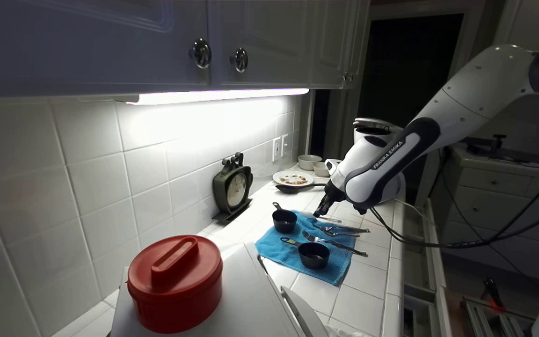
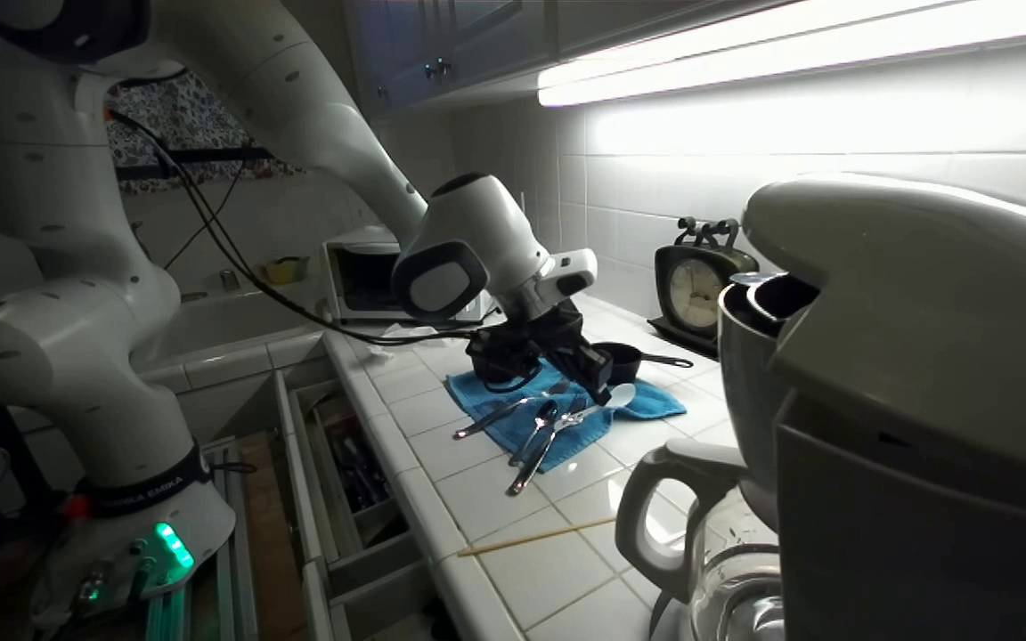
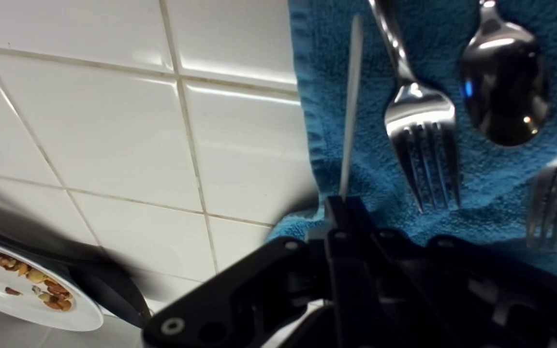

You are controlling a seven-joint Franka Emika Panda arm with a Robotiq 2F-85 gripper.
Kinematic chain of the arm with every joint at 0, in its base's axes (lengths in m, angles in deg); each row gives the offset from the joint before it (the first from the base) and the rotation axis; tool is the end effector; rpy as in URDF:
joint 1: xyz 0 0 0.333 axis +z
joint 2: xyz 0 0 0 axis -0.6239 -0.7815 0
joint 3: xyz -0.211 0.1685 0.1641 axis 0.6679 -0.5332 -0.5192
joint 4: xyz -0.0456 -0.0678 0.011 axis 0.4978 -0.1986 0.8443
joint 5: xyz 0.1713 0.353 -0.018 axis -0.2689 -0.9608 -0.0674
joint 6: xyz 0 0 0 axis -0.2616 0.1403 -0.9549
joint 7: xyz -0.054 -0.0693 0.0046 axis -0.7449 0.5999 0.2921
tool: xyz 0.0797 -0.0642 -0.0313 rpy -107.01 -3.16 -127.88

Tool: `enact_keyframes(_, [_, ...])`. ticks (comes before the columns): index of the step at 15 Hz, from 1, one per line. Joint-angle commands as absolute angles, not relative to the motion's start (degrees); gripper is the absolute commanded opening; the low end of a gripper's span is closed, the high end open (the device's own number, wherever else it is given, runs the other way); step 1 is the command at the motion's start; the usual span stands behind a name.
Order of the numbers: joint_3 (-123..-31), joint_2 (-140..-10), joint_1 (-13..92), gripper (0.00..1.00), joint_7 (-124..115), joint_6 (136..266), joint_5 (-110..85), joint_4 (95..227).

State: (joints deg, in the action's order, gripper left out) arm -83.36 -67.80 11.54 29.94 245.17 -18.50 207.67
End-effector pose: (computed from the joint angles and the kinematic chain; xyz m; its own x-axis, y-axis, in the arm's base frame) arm 0.4820 -0.2275 0.3002 0.8881 0.0860 0.4514 -0.0179 -0.9751 0.2210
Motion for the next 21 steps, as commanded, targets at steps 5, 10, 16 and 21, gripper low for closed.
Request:
enact_keyframes(5, [-83.1, -69.2, 10.5, 0.39, 31.3, 246.1, -18.1, 207.5])
enact_keyframes(10, [-82.8, -68.3, 10.7, 0.73, 30.8, 247.0, -18.3, 208.0])
enact_keyframes(16, [-84.4, -64.7, 10.2, 1.0, 29.8, 249.2, -20.2, 209.4])
enact_keyframes(21, [-84.0, -59.2, 10.7, 1.0, 25.3, 236.3, -23.5, 210.1])
